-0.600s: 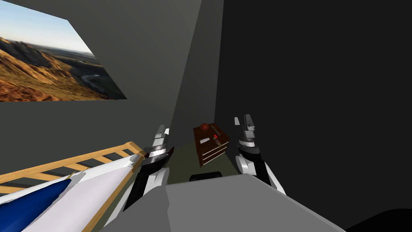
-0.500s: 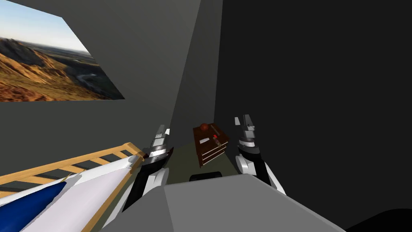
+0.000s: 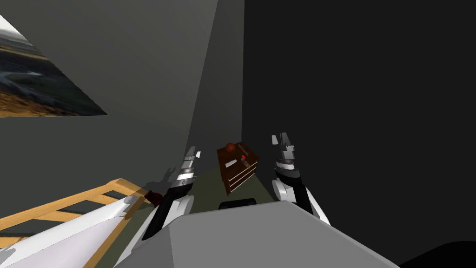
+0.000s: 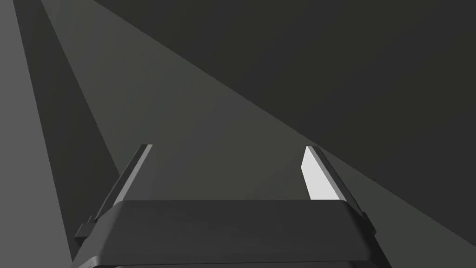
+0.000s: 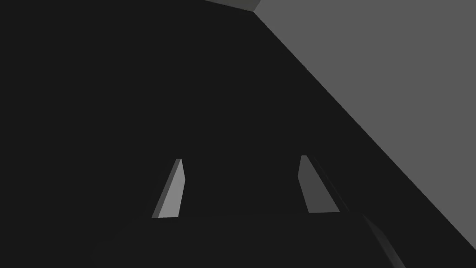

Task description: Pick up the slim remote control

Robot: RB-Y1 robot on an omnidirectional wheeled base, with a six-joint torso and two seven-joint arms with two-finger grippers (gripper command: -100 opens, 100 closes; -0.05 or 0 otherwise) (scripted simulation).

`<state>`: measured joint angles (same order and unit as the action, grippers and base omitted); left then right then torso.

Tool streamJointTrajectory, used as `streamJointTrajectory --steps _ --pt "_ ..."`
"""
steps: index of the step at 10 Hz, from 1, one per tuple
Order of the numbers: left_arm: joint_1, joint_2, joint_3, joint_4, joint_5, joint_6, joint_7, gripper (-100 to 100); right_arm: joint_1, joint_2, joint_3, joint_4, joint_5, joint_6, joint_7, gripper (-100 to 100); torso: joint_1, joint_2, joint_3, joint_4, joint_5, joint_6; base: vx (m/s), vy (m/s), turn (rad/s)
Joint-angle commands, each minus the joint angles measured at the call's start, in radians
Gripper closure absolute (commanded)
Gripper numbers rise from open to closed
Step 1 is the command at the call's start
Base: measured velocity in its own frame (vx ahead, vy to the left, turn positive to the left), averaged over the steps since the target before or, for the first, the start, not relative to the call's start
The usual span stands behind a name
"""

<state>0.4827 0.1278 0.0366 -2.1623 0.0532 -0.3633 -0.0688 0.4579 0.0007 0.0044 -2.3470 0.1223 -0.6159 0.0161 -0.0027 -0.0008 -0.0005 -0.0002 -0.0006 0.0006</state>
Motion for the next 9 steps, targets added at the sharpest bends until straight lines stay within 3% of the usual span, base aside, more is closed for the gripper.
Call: streamJointTrajectory --steps 1,5,6,8,9 --pt "-0.011 0.042 -0.006 0.043 0.044 0.034 0.046 -100 0.000 0.000 0.000 0.000 0.000 0.000 0.000 0 0.000 0.000 0.000 0.000 0.000 0.000 0.009 -0.062 -0.303" --pt "-0.047 0.140 -0.020 0.172 0.170 0.126 0.168 -100 0.000 0.000 0.000 0.000 0.000 0.000 0.000 0 -0.001 0.000 0.000 0.000 0.000 0.000 0.023 -0.059 -0.382" --pt "-0.047 0.140 -0.020 0.189 0.174 0.127 0.174 -100 0.000 0.000 0.000 0.000 0.000 0.000 0.000 0 -0.001 -0.001 -0.001 0.000 0.000 0.000 0.027 -0.026 -0.168" --pt "-0.068 0.185 -0.027 0.254 0.243 0.184 0.241 -100 0.000 0.000 0.000 0.000 0.000 0.000 0.000 0 0.001 0.000 0.000 0.000 0.000 0.000 0.030 -0.030 -0.328" --pt "-0.068 0.185 -0.027 0.276 0.247 0.184 0.246 -100 0.000 0.000 0.000 0.000 0.000 0.000 0.000 0 0.001 -0.001 0.000 0.000 0.000 -0.001 0.026 -0.021 -0.224"
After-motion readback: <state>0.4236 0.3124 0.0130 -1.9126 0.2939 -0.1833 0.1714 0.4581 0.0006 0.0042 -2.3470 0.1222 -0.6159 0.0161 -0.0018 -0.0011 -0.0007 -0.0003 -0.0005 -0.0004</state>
